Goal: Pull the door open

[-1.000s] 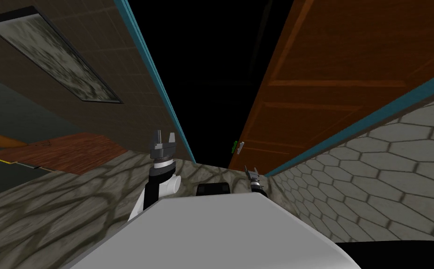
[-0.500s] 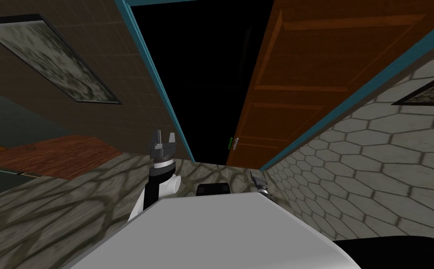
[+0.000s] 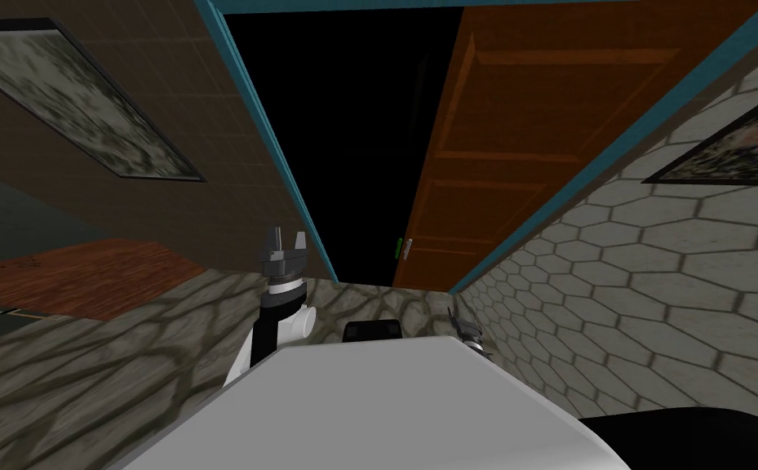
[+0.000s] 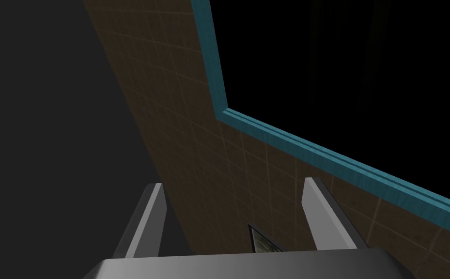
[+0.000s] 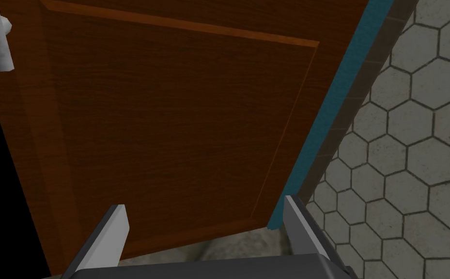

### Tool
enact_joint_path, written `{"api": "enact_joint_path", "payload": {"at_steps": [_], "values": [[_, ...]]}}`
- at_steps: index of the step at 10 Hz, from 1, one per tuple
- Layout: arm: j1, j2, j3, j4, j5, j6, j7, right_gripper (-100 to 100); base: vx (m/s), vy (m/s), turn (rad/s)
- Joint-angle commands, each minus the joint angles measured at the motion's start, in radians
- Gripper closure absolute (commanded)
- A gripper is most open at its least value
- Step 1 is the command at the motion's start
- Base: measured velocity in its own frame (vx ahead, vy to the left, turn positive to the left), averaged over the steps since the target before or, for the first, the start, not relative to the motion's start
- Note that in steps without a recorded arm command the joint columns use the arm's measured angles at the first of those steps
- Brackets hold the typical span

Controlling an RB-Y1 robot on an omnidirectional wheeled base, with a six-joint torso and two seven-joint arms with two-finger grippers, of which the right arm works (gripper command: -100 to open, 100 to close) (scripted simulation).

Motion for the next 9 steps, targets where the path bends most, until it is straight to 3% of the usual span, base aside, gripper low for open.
{"api": "enact_joint_path", "payload": {"at_steps": [1,5,9], "values": [[0.006,-0.016,-0.018,0.002,-0.01,0.009,-0.005,-100,0.102,-0.056,0.068],[-0.032,-0.001,-0.013,-0.011,-0.004,0.014,-0.006,-100,0.162,-0.033,0.09],[-0.092,0.027,0.006,-0.043,0.01,0.019,-0.007,-100,0.185,-0.024,0.122]]}}
